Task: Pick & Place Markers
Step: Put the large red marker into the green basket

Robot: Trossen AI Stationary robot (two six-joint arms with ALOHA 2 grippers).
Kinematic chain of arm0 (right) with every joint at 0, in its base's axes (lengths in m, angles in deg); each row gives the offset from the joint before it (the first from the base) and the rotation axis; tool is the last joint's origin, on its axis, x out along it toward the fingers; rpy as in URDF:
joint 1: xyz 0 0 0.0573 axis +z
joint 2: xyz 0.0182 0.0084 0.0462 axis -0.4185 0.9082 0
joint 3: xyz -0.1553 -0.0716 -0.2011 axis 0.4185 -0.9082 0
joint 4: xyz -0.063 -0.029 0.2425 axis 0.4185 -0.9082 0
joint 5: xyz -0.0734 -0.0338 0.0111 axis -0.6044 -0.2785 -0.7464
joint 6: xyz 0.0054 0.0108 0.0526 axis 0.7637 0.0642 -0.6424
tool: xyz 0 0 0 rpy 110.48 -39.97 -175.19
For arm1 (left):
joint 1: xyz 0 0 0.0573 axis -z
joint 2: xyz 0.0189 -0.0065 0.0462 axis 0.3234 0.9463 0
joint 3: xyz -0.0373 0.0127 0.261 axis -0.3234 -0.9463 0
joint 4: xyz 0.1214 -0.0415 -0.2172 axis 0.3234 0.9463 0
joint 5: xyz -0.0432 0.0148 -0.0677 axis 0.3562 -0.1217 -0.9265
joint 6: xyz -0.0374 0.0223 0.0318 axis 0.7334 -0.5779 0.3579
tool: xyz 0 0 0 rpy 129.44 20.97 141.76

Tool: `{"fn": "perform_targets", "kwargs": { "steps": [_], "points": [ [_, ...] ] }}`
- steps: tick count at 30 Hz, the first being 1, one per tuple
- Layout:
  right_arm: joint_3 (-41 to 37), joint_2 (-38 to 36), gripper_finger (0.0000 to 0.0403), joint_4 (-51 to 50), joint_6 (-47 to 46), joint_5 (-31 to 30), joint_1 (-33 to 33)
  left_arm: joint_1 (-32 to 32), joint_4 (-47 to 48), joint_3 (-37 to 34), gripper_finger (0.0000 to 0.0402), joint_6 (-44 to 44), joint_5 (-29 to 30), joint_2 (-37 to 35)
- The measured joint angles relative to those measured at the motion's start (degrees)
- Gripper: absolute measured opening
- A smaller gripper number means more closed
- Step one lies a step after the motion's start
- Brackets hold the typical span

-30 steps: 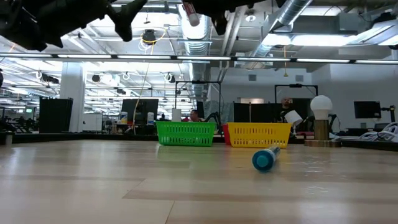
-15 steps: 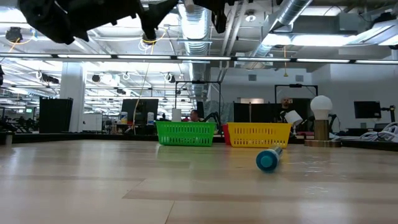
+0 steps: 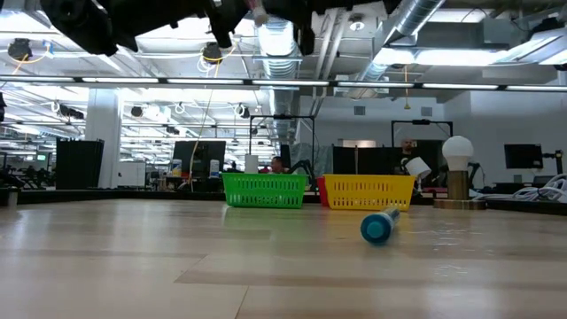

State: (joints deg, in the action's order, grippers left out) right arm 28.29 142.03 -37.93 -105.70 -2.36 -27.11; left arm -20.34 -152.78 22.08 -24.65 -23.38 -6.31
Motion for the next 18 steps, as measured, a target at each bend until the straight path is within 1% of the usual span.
{"fn": "perform_targets", "kwargs": {
  "steps": [4,13,18],
  "points": [
    [-0.32,1.89,0.0054,2.08,-0.51,0.63,0.0,0.0,1.76,0.0,0.0317,-0.4,0.0,-0.02],
    [-0.19,0.62,0.0054,3.21,-0.46,0.25,-0.07,0.0,4.45,-0.02,0.0296,1.01,-0.02,-0.04],
    [-0.21,0.58,0.0054,2.93,0.45,-1.15,-0.03,0.0,6.02,-0.02,0.0286,1.17,-0.02,-0.04]
  ]
}}
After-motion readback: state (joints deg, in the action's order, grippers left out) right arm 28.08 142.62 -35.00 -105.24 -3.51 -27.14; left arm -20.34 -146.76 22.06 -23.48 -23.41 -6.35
